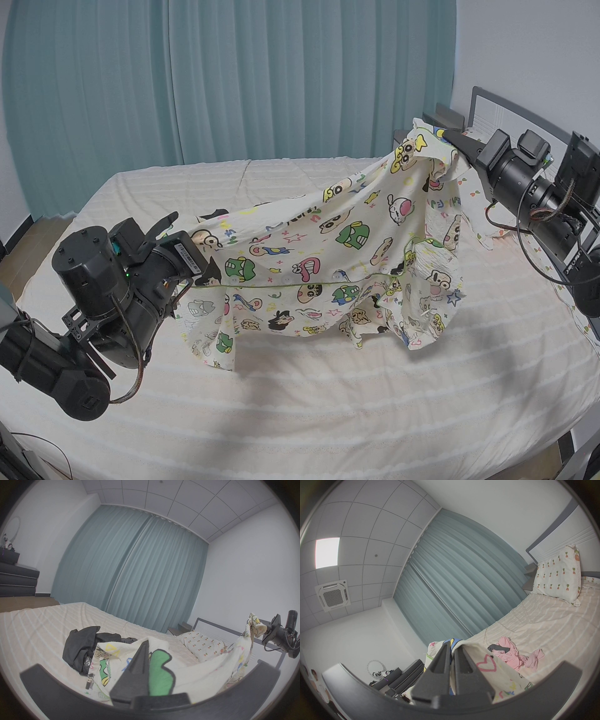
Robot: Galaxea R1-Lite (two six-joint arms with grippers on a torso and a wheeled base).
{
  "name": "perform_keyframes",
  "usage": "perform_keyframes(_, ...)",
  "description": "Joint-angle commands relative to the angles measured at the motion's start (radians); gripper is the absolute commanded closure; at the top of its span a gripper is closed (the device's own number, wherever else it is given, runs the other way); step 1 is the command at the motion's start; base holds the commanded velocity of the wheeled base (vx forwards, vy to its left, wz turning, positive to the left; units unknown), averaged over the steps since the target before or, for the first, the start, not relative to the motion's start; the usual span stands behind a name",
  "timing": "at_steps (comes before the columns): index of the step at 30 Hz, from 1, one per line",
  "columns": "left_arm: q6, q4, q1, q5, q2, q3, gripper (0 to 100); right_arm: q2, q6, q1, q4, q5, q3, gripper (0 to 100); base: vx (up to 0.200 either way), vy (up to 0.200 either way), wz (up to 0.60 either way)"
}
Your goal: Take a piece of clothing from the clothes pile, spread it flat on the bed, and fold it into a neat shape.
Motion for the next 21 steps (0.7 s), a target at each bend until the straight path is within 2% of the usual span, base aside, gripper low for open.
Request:
perform_keyframes(1,-0.008,-0.001,-0.01,0.002,-0.013,0.026,100,-0.052,0.002,0.011,-0.002,0.002,0.03,100,-0.2,0.0,0.0)
perform_keyframes(15,-0.026,-0.004,-0.02,0.005,-0.053,0.077,100,-0.12,0.008,0.031,-0.002,0.007,0.099,100,-0.2,0.0,0.0)
perform_keyframes(21,-0.069,-0.004,-0.036,0.004,-0.09,0.099,100,-0.152,0.036,0.048,0.0,0.024,0.122,100,0.0,0.0,0.0)
